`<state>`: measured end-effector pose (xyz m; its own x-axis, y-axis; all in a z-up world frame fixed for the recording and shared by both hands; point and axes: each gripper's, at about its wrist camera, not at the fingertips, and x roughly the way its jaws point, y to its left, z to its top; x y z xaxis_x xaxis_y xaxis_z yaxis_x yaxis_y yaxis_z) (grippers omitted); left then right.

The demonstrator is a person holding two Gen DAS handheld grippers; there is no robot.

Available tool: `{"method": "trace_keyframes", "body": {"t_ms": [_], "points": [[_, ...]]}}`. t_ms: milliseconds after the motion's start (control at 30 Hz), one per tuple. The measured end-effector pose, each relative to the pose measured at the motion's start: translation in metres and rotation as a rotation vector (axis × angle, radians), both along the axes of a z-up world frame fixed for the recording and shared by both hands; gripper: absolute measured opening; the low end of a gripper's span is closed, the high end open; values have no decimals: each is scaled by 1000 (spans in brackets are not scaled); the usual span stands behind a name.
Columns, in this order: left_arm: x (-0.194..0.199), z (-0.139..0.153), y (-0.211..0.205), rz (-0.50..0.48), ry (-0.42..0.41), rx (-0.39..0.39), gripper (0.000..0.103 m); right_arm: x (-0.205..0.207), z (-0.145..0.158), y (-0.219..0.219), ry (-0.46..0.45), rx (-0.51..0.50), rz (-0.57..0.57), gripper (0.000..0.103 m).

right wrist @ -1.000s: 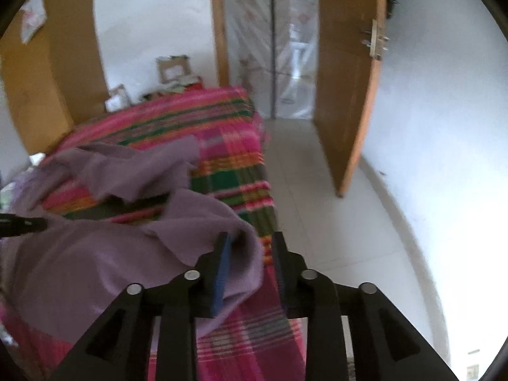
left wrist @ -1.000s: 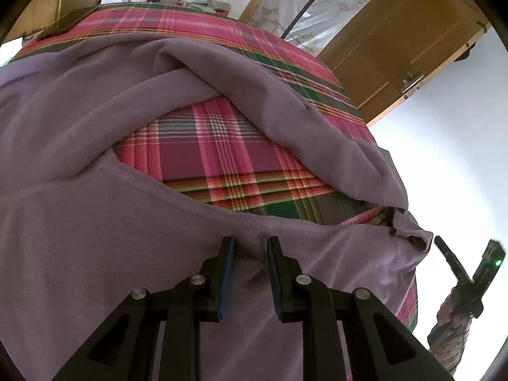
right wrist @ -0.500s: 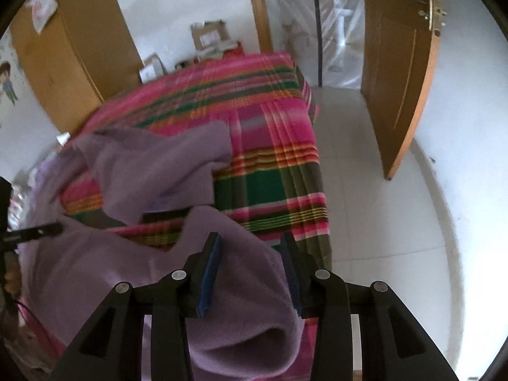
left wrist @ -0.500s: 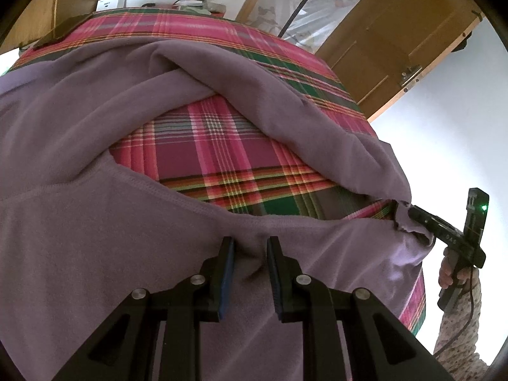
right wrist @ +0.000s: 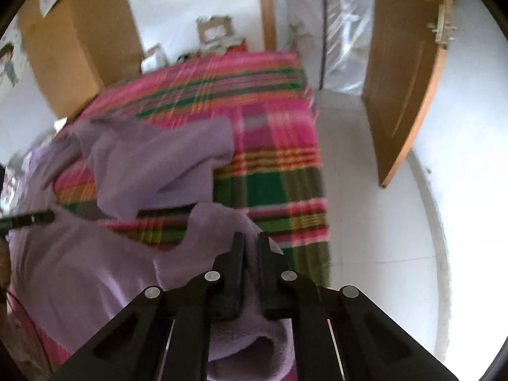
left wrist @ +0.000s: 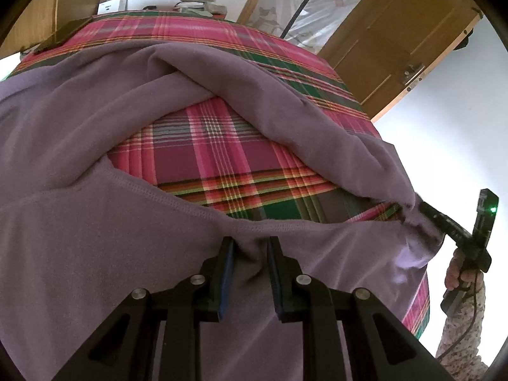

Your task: Fold clothes

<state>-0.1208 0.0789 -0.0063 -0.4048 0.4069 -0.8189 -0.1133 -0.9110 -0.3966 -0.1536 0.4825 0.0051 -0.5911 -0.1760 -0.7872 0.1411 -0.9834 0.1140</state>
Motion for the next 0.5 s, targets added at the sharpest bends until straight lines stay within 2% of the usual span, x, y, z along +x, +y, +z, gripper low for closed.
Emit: {"method": "trace_keyframes", "body": {"t_ms": [200,400,500], "points": [[0,0,3,13,8,-10,21,11,17,27,100,-50,-130,7],[-1,2,4,25,18,-21,21,20,18,66,124,-140,-304,5],[-2,3,7,28,25,-29,21,29,24,74,149,-142,-357,5]]}}
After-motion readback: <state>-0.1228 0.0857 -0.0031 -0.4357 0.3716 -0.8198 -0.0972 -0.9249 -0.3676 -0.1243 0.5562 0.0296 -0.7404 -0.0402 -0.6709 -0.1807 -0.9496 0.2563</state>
